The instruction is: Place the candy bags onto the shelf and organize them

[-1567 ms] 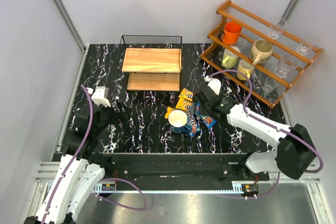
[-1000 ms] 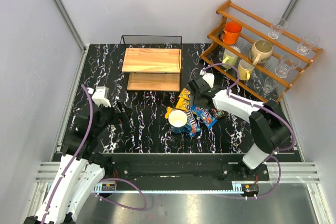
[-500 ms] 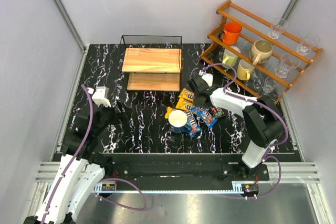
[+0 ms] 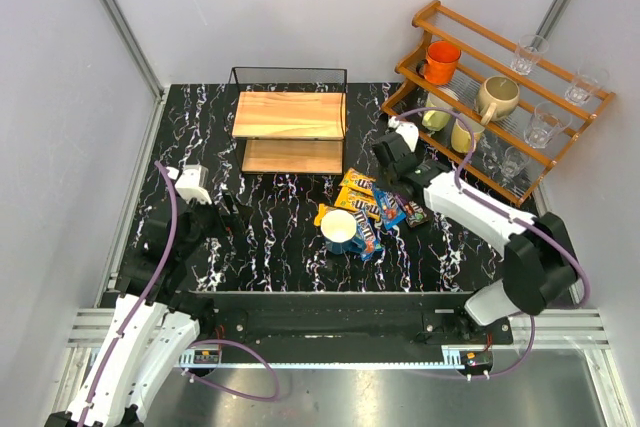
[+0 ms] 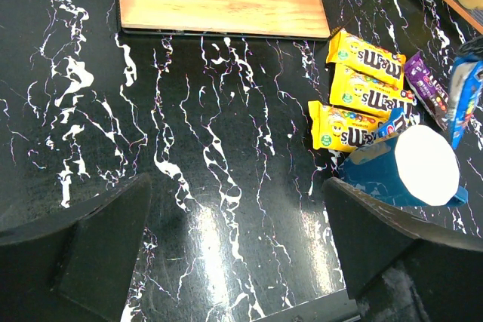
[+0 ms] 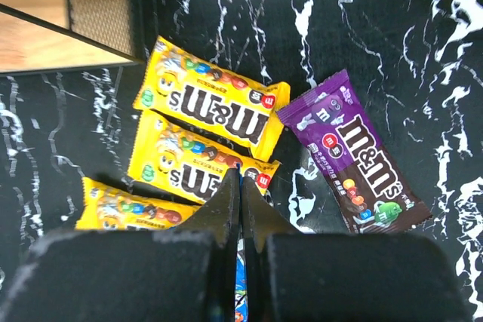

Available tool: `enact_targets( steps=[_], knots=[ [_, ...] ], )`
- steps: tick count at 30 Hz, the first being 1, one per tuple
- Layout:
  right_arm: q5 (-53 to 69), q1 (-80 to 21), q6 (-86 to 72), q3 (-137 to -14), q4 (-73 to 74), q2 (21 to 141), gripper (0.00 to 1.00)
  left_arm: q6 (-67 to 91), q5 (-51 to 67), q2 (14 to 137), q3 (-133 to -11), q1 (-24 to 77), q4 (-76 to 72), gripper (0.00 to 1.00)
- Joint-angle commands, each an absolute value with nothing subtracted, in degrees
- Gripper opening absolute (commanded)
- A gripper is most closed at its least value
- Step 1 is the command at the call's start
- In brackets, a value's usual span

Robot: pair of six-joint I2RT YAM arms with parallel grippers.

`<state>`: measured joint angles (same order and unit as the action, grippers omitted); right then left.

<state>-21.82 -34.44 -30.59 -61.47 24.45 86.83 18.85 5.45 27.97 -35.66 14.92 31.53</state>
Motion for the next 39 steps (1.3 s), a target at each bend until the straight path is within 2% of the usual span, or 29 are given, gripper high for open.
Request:
enact_targets(
  steps=[1,6,11,18,24,25,28,33,39],
  knots=[
    [-21.5,-34.0,-27.8,-65.6,23.2,80.1,0.0,18.3,6.2,27.9,-36.6,15.1,28.2,0.99],
    [-18.6,-34.1,-26.6,-76.5,26.1,78.5,0.0,18.3,6.2,27.9,-36.7,15.1,28.2,0.99],
    [-12.7,-35.1,-27.2,-92.9,30.6,84.9,0.0,18.3,6.0,27.6,-36.7,15.1,28.2,0.99],
    [-14.8,-42.3,-26.4,-116.9,36.4,102.7,0.0,18.4,5.7,27.2,-36.7,15.1,28.2,0.99],
    [-15.6,-43.7,-34.1,-142.6,43.1,120.7,0.0,18.7,3.7,26.9,-36.9,15.1,28.6,0.99],
    [-16.0,-43.9,-36.3,-150.8,44.5,123.5,0.0,18.8,3.1,26.7,-37.0,15.1,29.1,0.99],
    [-16.0,-44.6,-41.8,-160.3,47.0,131.5,0.0,19.2,0.2,26.4,-37.2,15.1,30.0,0.99],
    [-19.9,-45.1,-48.7,-156.7,42.5,134.0,0.0,20.3,-5.9,25.7,-37.7,15.1,31.4,0.99],
    [-24.4,-45.4,-52.4,-155.9,41.0,136.5,0.0,20.5,-6.1,24.3,-37.4,15.1,31.2,0.99]
  ],
)
